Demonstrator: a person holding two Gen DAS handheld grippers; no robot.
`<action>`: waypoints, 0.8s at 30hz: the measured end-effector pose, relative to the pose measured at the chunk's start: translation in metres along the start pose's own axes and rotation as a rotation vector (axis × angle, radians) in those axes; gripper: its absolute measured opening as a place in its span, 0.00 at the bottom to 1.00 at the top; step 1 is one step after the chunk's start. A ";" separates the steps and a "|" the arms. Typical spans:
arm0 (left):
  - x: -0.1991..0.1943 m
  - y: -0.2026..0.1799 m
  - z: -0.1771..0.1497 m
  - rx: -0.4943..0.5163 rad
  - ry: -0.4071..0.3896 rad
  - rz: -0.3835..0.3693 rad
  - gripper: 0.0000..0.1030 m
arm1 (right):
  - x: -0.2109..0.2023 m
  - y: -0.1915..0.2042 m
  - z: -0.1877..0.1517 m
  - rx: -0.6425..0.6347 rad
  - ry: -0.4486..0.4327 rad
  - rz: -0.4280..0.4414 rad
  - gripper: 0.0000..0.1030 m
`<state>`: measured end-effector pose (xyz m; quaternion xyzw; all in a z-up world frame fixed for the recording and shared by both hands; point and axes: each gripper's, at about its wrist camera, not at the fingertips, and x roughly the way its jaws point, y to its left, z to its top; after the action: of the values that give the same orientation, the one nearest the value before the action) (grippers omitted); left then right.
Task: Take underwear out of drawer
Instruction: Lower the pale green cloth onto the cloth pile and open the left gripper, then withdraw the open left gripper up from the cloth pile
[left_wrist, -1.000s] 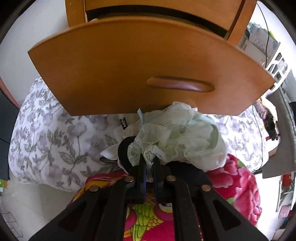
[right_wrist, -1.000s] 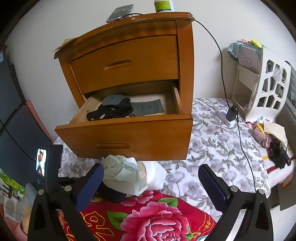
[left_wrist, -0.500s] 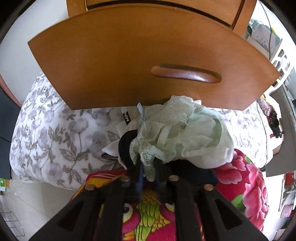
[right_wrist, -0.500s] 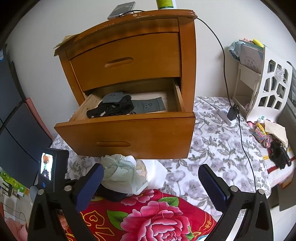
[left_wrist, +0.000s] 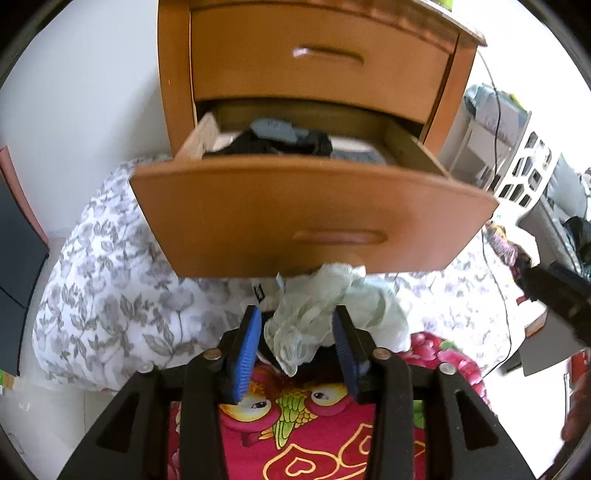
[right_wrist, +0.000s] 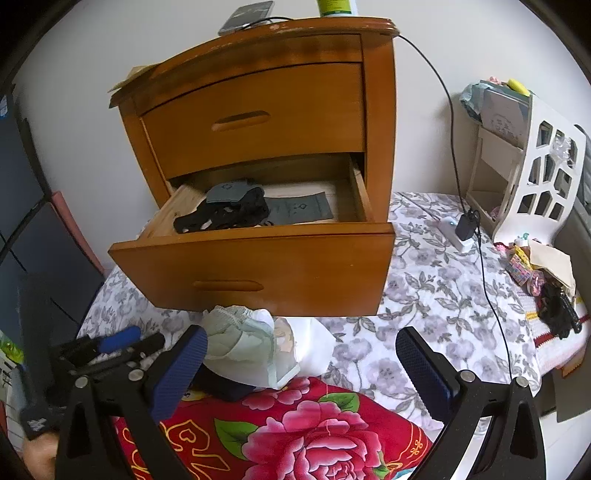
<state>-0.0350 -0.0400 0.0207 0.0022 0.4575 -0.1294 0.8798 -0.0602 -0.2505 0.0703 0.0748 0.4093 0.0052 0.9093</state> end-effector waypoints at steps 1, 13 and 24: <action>-0.005 0.000 0.002 -0.004 -0.019 0.007 0.72 | 0.000 0.001 0.000 -0.003 0.001 0.003 1.00; -0.022 0.014 0.000 -0.044 -0.171 0.124 0.95 | 0.012 0.009 -0.004 -0.017 0.031 0.010 1.00; -0.032 0.022 -0.001 -0.069 -0.256 0.112 0.97 | 0.011 0.010 -0.001 0.011 -0.008 0.033 1.00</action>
<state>-0.0479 -0.0117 0.0436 -0.0190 0.3447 -0.0633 0.9364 -0.0536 -0.2395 0.0629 0.0867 0.4045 0.0175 0.9102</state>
